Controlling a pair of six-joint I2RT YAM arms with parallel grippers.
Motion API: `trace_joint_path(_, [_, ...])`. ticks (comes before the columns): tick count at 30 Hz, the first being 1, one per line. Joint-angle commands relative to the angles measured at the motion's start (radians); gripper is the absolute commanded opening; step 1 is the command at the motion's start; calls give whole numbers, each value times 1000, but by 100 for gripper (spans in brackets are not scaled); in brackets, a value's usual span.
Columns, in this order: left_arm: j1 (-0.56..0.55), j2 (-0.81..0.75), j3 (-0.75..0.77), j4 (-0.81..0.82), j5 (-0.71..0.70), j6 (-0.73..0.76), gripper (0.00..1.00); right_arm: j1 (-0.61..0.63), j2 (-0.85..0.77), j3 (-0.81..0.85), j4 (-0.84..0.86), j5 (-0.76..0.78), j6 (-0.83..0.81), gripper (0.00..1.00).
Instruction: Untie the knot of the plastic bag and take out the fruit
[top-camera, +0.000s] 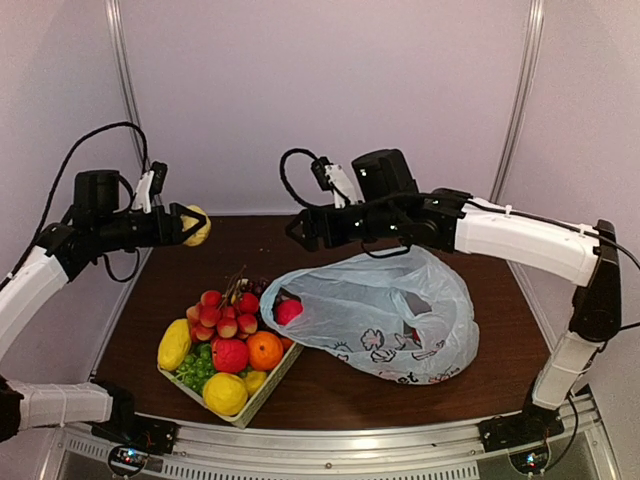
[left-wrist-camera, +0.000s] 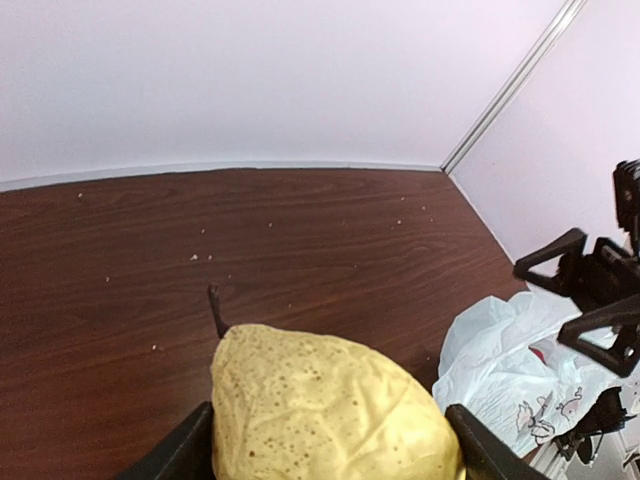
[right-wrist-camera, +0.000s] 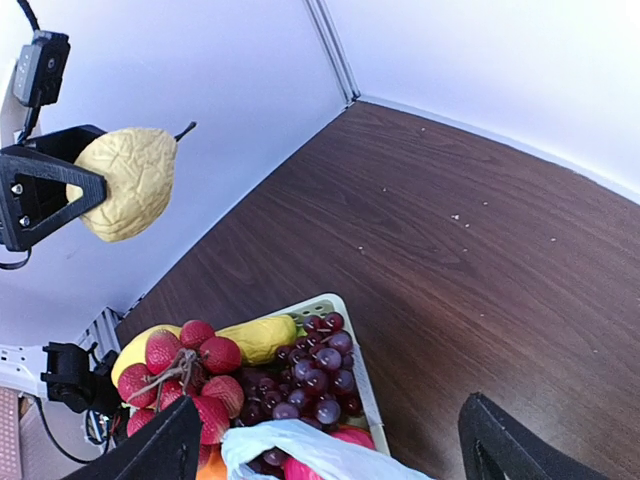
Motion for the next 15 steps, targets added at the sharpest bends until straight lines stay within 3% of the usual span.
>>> trace_joint_path(1, [-3,-89,-37,-203,-62,-16,63,19,-106,-53,-134,116,-128,90])
trace_joint_path(5, [-3,-167,-49,-304,-86,-54,62,105,-177,-157,-146,90,-201,88])
trace_joint_path(7, [-3,-206,-51,-325,-97,-78,63,128,-190,-201,-189,183,-173,88])
trace_joint_path(10, [-3,-226,-44,-350,-100,-97,63,126,-218,-307,-208,289,-115,90])
trace_joint_path(15, [-3,-249,-57,-352,-116,-125,63,58,-251,-473,-157,317,12,90])
